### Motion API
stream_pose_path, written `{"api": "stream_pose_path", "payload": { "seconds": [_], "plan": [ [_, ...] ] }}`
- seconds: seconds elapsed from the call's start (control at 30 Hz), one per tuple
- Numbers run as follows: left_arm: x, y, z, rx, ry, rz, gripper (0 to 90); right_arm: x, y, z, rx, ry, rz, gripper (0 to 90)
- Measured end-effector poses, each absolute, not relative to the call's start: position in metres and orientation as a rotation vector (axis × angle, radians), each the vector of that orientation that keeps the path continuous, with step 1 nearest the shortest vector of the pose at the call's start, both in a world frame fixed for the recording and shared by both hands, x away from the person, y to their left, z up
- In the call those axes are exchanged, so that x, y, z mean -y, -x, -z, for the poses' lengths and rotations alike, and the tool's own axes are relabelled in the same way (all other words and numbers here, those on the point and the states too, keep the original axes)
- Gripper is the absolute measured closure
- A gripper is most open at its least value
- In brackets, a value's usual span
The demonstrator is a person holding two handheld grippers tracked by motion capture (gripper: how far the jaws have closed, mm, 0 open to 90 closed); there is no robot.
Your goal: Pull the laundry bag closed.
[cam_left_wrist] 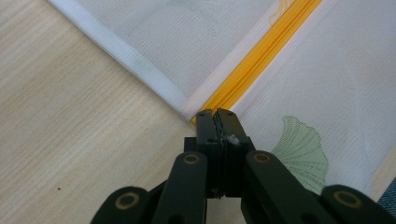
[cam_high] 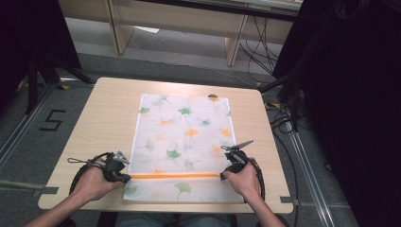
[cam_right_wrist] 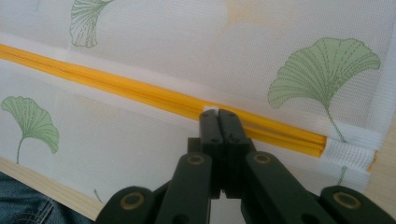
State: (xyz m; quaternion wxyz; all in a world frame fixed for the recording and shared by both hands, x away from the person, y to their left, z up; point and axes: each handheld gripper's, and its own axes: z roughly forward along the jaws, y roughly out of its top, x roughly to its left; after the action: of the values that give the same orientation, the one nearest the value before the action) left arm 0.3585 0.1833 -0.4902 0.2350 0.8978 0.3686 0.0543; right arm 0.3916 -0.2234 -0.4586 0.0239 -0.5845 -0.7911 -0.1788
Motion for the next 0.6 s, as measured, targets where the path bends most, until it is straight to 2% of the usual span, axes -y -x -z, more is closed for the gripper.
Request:
{"api": "stream_pose_path", "payload": {
  "seconds": [0.6],
  "plan": [
    [-0.183, -0.359, 0.490, -1.011, -2.463, -0.148, 88.6, 0.233, -0.390, 0.459, 2.426, 1.860, 0.549, 90.0]
  ]
}}
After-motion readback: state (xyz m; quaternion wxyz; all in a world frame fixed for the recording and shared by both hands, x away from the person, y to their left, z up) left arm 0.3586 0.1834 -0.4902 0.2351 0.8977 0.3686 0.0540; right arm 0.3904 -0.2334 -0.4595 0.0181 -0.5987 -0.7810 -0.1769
